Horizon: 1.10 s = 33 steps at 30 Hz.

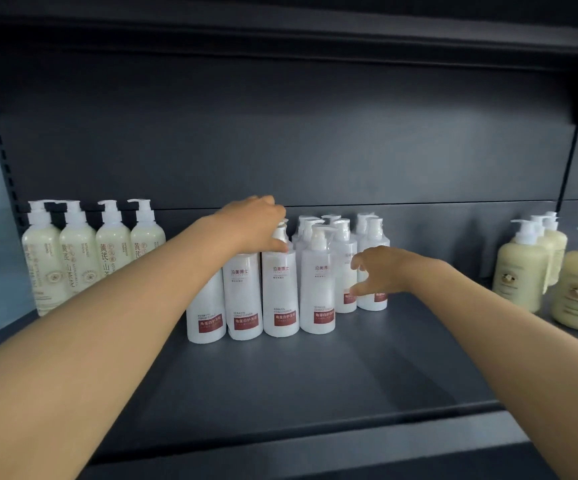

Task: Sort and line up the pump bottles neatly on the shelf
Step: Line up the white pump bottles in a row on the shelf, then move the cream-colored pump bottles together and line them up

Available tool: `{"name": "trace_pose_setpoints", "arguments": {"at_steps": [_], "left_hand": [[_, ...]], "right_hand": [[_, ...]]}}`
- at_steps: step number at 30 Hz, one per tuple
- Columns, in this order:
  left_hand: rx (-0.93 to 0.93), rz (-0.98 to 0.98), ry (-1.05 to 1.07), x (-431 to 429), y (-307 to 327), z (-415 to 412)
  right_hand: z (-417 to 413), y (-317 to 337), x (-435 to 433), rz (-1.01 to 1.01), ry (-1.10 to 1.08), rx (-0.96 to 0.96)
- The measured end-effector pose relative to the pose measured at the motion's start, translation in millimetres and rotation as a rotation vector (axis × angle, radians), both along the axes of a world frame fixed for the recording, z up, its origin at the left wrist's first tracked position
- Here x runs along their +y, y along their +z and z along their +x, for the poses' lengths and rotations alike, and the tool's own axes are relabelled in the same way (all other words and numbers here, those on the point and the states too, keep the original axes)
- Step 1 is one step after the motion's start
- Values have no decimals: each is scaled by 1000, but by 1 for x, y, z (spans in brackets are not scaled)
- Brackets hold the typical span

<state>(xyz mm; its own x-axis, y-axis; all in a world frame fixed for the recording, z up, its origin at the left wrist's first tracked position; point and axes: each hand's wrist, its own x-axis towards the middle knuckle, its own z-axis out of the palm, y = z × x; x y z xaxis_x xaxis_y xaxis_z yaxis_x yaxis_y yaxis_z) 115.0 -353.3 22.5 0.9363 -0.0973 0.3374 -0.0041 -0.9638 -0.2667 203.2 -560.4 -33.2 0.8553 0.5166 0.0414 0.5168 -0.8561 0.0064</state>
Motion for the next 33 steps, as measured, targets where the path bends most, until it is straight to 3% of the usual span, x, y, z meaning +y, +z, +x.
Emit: {"name": "trace_pose_setpoints", "arguments": {"at_steps": [2,8,19,27,33], "left_hand": [[-32,12,53,-13,4,-17],[-20,-17,150,-82,-3,-89],[132,-133,211,-243,-26,-182],[55,-161,50,-332,-8,-172],[-13,-241,-21,-348,-3,-106]], "right_hand": [[-16,11,-12,-95,-7,-68],[-76,27,-78,-80,-10,-150],[-183,31,-251,-132,-42,-198],[-182,46,-327,-10,-123,-262],[-134,60,-352,104,-119,-299]]}}
